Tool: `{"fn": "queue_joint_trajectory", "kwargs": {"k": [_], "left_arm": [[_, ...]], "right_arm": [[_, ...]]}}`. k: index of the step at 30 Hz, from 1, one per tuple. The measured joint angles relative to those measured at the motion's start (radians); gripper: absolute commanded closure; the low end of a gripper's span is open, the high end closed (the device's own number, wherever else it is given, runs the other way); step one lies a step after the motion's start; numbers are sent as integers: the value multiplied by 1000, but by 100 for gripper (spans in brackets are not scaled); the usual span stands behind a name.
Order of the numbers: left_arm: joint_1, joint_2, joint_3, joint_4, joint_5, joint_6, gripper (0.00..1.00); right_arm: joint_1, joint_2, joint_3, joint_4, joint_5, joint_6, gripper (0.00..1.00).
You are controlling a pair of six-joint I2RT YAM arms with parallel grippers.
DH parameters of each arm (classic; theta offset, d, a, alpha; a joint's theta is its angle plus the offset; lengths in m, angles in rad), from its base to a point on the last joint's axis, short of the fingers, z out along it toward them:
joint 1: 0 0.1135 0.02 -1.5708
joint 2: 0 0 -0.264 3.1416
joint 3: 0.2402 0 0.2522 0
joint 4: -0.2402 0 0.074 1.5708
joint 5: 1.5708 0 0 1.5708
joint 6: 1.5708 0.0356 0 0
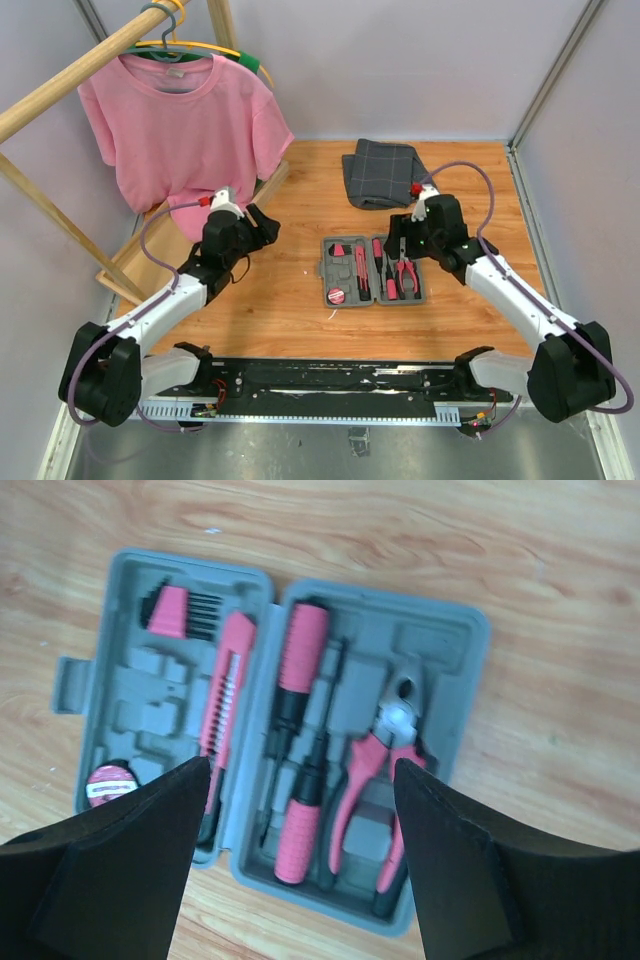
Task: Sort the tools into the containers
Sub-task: Place the engineering item in the storage box.
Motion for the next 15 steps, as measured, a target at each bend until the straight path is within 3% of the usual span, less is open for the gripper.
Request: {"fn": "queue_joint_trajectory", "kwargs": {"k": [8, 15], "left_arm": [[-145, 16, 19, -22, 66, 22, 35], [-255, 206, 68, 16, 154, 36, 41]], "right_arm": [[-212, -35, -128, -26, -5, 72, 24], [-346, -79, -228, -22, -71, 110, 24]]}}
